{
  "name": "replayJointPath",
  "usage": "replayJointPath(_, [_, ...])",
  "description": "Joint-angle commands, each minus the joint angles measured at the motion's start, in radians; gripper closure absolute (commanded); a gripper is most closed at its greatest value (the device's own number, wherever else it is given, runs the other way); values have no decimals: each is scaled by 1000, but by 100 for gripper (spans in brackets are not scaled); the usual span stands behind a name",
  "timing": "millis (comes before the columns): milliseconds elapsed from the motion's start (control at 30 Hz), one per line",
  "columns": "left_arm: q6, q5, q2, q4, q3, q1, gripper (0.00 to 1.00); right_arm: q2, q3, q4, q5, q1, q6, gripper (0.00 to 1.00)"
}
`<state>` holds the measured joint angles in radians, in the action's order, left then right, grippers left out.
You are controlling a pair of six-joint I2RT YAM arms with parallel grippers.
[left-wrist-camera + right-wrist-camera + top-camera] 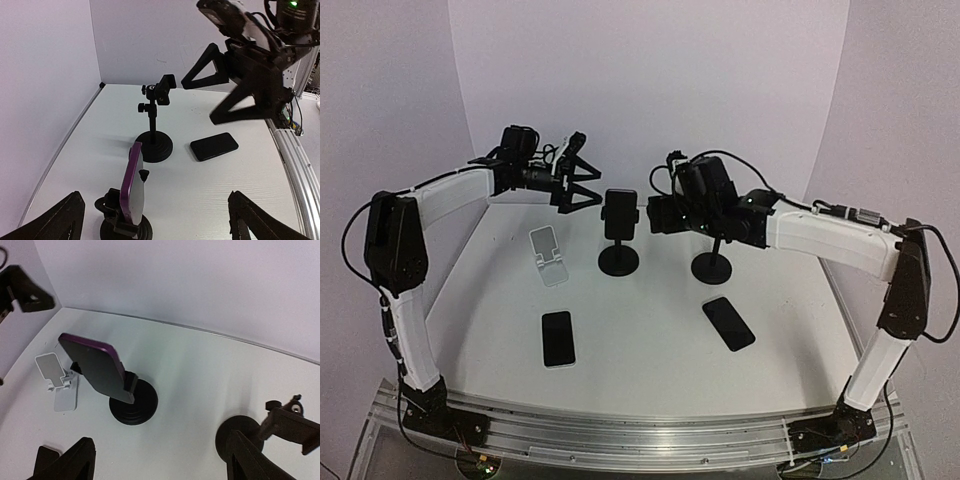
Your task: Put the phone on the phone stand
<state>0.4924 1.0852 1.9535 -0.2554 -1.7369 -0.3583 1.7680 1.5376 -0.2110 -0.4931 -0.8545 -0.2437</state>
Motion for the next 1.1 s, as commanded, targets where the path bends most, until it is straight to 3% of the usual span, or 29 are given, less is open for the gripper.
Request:
replayJointPath(0, [-105, -22, -198, 133, 137, 32, 2, -102, 149, -383, -88, 72, -164, 16])
replayJointPath(100, [-199, -82, -320, 259, 294, 34, 2, -135, 171, -523, -82, 140, -223, 16])
replayJointPath(200, [-273, -104, -438, 368, 439, 35, 3, -148, 150, -614, -20, 243, -250, 23])
replayJointPath(400, [-351, -131, -574, 414, 602, 33, 4, -93, 150, -658, 58, 358, -202, 34])
replayJointPath(600, [-381, -170, -630, 437, 673, 33, 4, 33, 284, -661, 164, 362, -130, 39])
replayJointPath(733, [-395, -178, -644, 447, 697, 33, 4, 98, 339, -679, 153, 362, -116, 41])
replayJointPath(933, [-400, -185, -639, 459, 695, 33, 5, 169, 402, -728, 113, 362, -93, 62])
replayJointPath(1067, [-407, -187, -631, 475, 695, 33, 5, 180, 407, -732, 120, 362, -71, 71])
